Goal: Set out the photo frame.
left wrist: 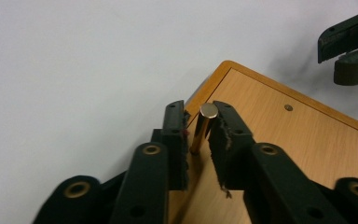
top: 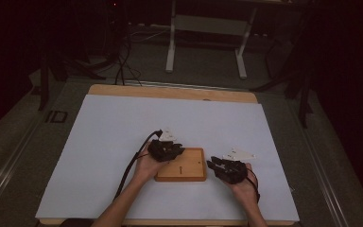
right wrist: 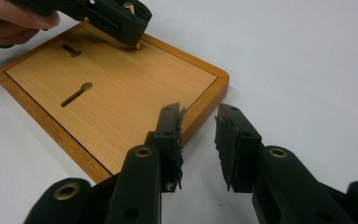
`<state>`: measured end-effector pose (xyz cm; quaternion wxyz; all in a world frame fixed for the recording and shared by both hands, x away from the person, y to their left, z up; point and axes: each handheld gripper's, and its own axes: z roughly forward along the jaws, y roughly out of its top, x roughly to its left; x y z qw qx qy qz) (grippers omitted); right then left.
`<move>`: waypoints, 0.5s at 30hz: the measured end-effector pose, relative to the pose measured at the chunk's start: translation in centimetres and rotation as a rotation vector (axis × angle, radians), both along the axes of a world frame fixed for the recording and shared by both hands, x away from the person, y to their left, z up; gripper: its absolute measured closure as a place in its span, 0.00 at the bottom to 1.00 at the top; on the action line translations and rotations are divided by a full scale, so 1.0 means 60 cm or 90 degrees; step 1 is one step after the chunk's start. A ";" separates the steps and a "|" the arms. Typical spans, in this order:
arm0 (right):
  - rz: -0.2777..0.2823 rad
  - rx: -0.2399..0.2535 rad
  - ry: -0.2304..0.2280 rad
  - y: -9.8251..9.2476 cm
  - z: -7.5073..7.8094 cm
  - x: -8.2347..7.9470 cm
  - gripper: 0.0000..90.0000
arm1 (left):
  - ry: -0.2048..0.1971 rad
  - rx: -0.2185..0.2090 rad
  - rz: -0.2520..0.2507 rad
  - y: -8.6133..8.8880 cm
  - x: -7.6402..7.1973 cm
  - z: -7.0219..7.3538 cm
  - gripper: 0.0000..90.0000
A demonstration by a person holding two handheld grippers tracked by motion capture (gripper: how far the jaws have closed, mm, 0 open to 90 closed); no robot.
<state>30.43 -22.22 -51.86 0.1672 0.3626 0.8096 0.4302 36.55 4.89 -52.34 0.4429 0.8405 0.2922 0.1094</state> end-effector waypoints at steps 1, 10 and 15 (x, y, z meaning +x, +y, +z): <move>0.000 -0.001 0.000 0.000 0.000 0.000 0.78 | 0.008 -0.005 -0.006 -0.001 0.002 -0.001 0.89; 0.007 0.000 -0.003 0.000 0.000 0.000 0.78 | 0.005 -0.011 -0.010 -0.001 0.006 -0.006 0.91; 0.014 0.000 -0.005 0.000 0.001 -0.001 0.77 | 0.009 -0.015 -0.016 0.000 0.008 -0.008 0.92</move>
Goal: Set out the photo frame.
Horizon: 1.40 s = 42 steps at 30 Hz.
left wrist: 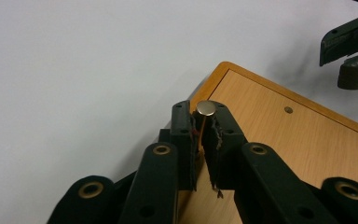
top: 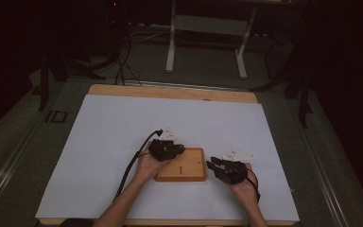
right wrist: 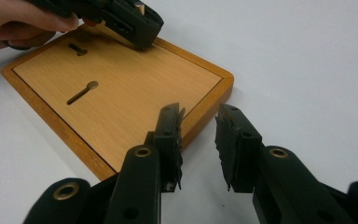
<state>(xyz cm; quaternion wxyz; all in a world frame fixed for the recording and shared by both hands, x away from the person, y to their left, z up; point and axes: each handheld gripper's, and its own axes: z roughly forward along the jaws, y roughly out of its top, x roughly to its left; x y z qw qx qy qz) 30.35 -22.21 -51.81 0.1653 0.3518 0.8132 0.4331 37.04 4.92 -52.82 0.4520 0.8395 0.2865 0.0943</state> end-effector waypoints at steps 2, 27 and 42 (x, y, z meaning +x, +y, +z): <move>0.004 0.000 0.000 0.001 -0.001 0.000 0.77 | 0.010 -0.010 0.001 0.002 0.002 -0.001 0.93; 0.051 -0.012 -0.009 0.008 -0.001 -0.009 0.75 | 0.053 -0.041 -0.064 0.002 0.016 -0.004 0.93; 0.088 -0.020 -0.013 0.012 -0.004 -0.032 0.66 | 0.099 -0.051 -0.075 0.005 0.033 -0.001 0.93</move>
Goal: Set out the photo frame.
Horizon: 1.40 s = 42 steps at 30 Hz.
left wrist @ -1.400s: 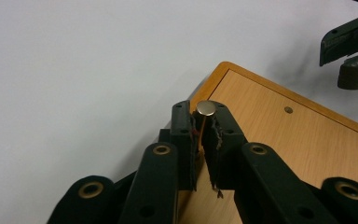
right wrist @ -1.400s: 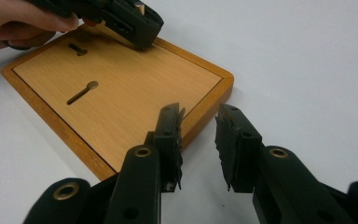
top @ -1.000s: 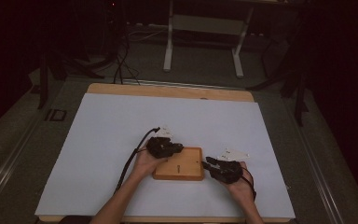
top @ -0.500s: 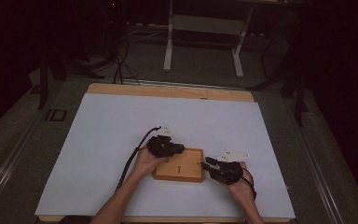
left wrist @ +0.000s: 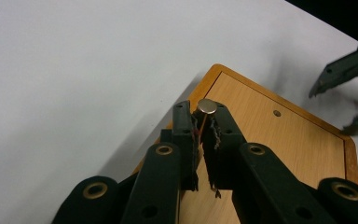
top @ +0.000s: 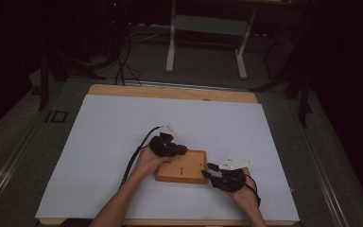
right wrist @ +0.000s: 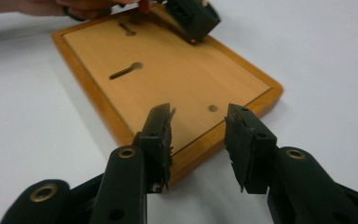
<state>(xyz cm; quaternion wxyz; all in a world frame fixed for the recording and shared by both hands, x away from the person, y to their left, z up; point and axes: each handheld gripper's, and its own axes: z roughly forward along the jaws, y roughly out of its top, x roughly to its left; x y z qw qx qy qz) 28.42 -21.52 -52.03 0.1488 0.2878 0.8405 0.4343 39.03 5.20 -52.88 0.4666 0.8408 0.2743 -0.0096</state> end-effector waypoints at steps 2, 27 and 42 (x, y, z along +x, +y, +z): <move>0.007 -0.004 -0.003 0.002 -0.001 -0.003 0.65 | 0.003 0.001 -0.003 0.000 0.001 0.000 0.93; 0.032 -0.065 -0.006 0.017 -0.021 -0.014 0.31 | 0.054 -0.004 -0.008 0.001 0.018 0.004 0.93; 0.020 -0.110 -0.015 0.026 -0.038 -0.005 0.29 | 0.087 -0.008 -0.014 0.002 0.028 0.005 0.93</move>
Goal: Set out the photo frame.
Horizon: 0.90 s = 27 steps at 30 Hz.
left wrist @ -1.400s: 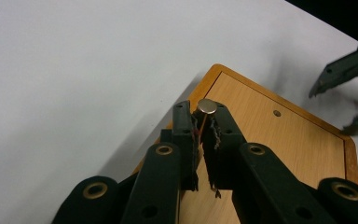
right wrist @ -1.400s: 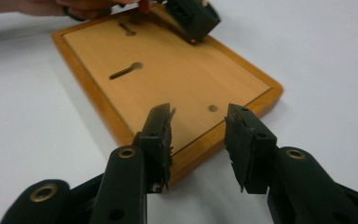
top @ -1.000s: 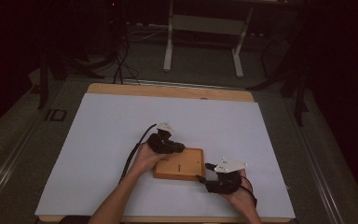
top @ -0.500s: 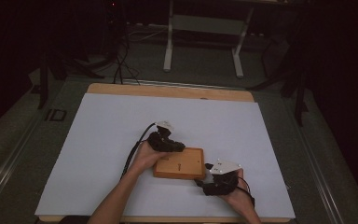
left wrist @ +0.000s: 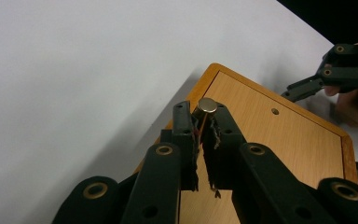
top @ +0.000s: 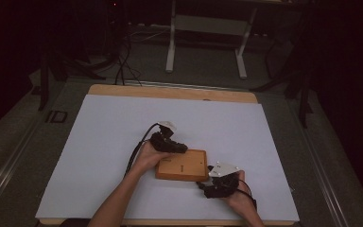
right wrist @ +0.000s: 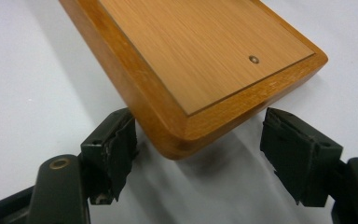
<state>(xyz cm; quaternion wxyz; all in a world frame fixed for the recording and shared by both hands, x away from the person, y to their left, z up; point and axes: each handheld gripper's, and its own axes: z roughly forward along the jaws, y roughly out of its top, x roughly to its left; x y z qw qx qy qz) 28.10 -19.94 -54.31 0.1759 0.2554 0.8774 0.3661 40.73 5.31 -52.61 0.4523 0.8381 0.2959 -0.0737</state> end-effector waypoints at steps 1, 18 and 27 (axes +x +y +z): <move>-0.003 0.003 0.000 0.000 0.000 0.001 0.29 | 0.002 -0.001 0.000 0.000 0.000 0.000 0.93; -0.028 -0.022 -0.073 0.008 0.007 -0.007 0.35 | -0.003 -0.001 -0.009 0.002 -0.001 0.002 0.94; -0.013 0.012 -0.110 0.008 0.022 -0.016 0.32 | 0.005 0.000 -0.034 -0.001 -0.005 0.002 0.94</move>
